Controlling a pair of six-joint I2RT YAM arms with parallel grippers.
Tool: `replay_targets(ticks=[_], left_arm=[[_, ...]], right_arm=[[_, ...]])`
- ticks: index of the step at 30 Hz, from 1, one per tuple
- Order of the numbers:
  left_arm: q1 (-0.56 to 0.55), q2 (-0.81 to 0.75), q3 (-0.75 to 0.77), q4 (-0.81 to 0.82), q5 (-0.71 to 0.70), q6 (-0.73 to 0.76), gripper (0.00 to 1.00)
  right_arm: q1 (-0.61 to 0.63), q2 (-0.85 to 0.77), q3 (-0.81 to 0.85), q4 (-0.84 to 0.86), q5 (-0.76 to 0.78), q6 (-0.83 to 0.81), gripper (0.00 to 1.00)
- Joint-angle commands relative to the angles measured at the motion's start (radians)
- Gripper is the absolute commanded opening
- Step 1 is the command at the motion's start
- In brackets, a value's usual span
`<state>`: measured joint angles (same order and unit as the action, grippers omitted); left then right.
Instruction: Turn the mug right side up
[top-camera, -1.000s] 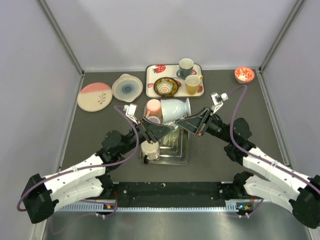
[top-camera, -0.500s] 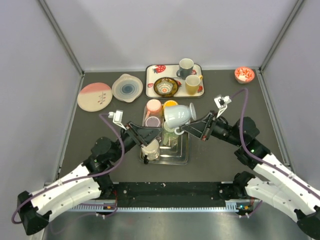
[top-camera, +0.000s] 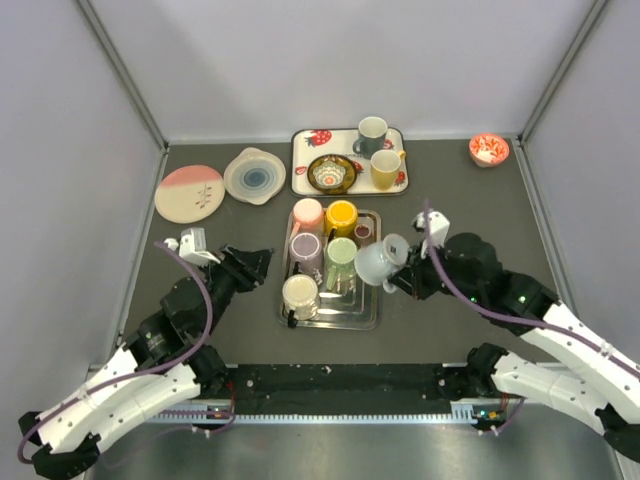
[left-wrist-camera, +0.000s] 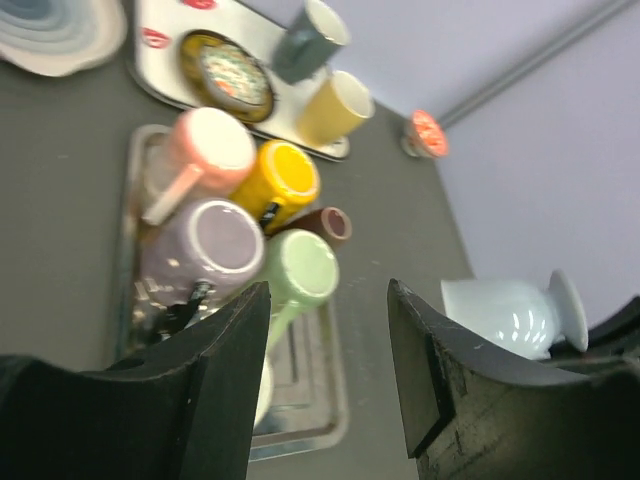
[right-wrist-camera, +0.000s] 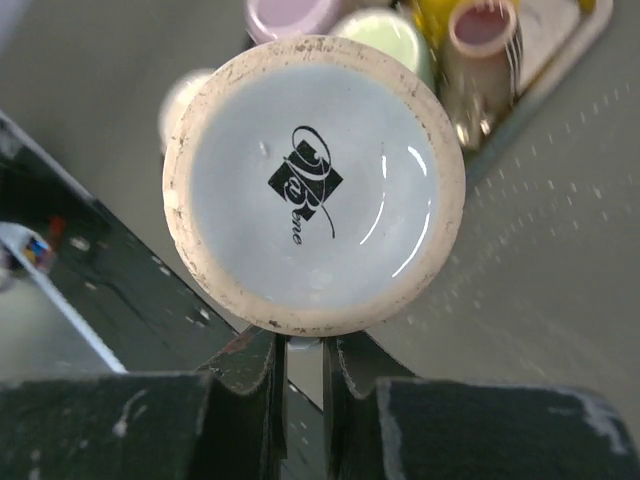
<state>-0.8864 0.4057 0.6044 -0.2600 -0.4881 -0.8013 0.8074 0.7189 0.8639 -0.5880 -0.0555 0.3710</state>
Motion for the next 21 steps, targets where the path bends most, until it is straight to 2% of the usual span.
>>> replay_targets(ticks=[1, 7, 21], left_arm=[[-0.003, 0.022, 0.063, -0.159, -0.165, 0.042, 0.56], [-0.003, 0.024, 0.021, -0.160, -0.142, 0.021, 0.56], [-0.003, -0.002, -0.029, -0.182, -0.141, 0.008, 0.56]], right_arm=[[0.068, 0.074, 0.009, -0.052, 0.155, -0.069, 0.00], [0.096, 0.152, -0.051, 0.054, 0.089, -0.052, 0.00], [0.139, 0.425, -0.065, 0.177, 0.079, -0.037, 0.00]])
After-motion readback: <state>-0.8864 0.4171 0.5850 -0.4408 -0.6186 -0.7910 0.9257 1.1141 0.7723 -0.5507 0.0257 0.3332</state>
